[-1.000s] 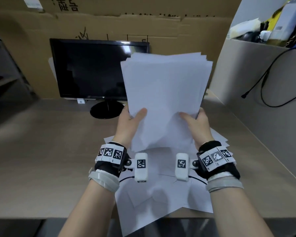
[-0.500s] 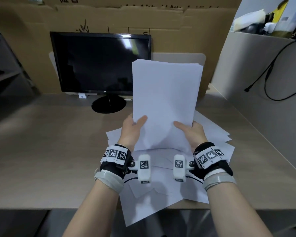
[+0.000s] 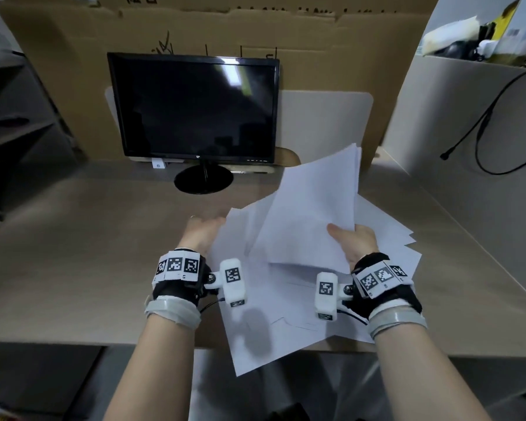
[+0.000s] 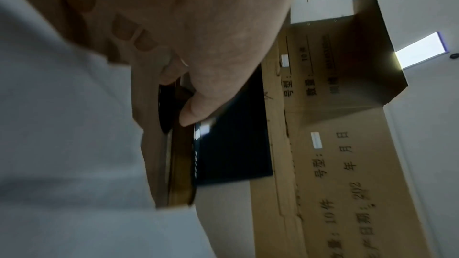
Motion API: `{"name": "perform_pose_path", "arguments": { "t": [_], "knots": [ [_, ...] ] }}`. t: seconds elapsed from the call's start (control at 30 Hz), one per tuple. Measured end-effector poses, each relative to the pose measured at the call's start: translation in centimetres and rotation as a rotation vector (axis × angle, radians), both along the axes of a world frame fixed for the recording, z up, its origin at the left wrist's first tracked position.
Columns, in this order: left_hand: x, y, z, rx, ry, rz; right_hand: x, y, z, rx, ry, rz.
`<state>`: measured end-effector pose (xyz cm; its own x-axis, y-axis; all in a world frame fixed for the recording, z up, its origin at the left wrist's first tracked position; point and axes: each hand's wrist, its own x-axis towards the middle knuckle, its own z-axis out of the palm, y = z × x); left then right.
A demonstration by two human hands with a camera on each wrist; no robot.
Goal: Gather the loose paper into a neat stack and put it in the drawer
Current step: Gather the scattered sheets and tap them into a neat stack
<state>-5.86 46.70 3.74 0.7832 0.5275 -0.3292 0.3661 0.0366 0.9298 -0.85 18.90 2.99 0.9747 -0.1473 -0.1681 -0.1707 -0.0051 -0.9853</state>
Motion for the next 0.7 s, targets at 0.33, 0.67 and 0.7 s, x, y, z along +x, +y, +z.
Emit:
{"name": "perform_pose_path", "arguments": {
  "t": [0.33,0.67,0.7],
  "knots": [
    [-1.0,0.1,-0.6,-0.239,0.034,-0.168,1.2,-0.6,-2.4,-0.142,0.084,-0.081],
    [0.6,-2.0,-2.0,0.114,0.104,-0.307,1.7,-0.5,-1.8,-0.088,0.096,-0.086],
    [0.7,-1.9,-2.2,0.114,0.076,-0.285,1.7,-0.5,-1.7,-0.079,0.093,-0.094]
  ]
}}
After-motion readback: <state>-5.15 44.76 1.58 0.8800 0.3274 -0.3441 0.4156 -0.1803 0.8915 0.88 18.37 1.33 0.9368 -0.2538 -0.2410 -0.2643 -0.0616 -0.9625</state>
